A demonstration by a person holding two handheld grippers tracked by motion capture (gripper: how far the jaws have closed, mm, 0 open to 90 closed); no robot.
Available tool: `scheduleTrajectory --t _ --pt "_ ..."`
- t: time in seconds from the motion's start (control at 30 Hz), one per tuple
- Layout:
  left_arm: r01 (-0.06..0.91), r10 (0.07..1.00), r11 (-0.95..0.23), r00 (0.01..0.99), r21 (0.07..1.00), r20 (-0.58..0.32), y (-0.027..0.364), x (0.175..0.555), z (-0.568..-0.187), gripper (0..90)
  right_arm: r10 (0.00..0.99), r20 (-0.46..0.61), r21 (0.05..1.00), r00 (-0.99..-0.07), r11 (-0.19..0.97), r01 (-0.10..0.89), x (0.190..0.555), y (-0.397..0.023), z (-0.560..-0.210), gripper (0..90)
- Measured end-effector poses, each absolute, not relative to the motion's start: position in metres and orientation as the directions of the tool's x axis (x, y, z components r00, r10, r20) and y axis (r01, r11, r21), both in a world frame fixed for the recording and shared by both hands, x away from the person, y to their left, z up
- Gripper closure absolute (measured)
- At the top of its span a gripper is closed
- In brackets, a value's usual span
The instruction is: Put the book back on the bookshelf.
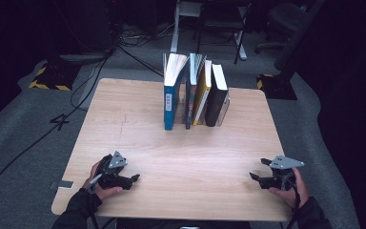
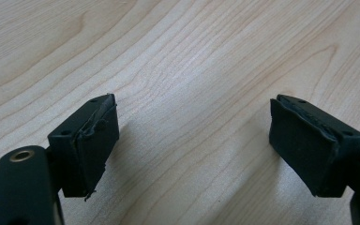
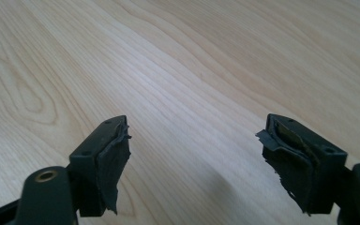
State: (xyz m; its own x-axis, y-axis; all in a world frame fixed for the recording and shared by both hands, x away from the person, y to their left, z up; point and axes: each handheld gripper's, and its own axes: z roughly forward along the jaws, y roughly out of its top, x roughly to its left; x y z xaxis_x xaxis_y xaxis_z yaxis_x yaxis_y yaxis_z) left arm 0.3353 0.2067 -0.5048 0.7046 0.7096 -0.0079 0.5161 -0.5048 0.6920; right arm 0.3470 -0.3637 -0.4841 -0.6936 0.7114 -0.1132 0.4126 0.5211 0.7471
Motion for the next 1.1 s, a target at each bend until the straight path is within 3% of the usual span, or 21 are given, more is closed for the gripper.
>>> scheduleTrajectory --t 0.37,1.1 --pt "0.522 0.720 -0.495 0.694 0.695 -0.009 0.207 0.334 -0.505 16.6 0.775 0.002 0.744 -0.632 0.422 0.518 0.339 -0.389 -0.505 21.5" --pt "0.524 0.723 -0.493 0.690 0.694 -0.007 0.209 0.331 -0.505 16.9 0.771 -0.005 0.744 -0.637 0.429 0.513 0.338 -0.390 -0.505 21.0"
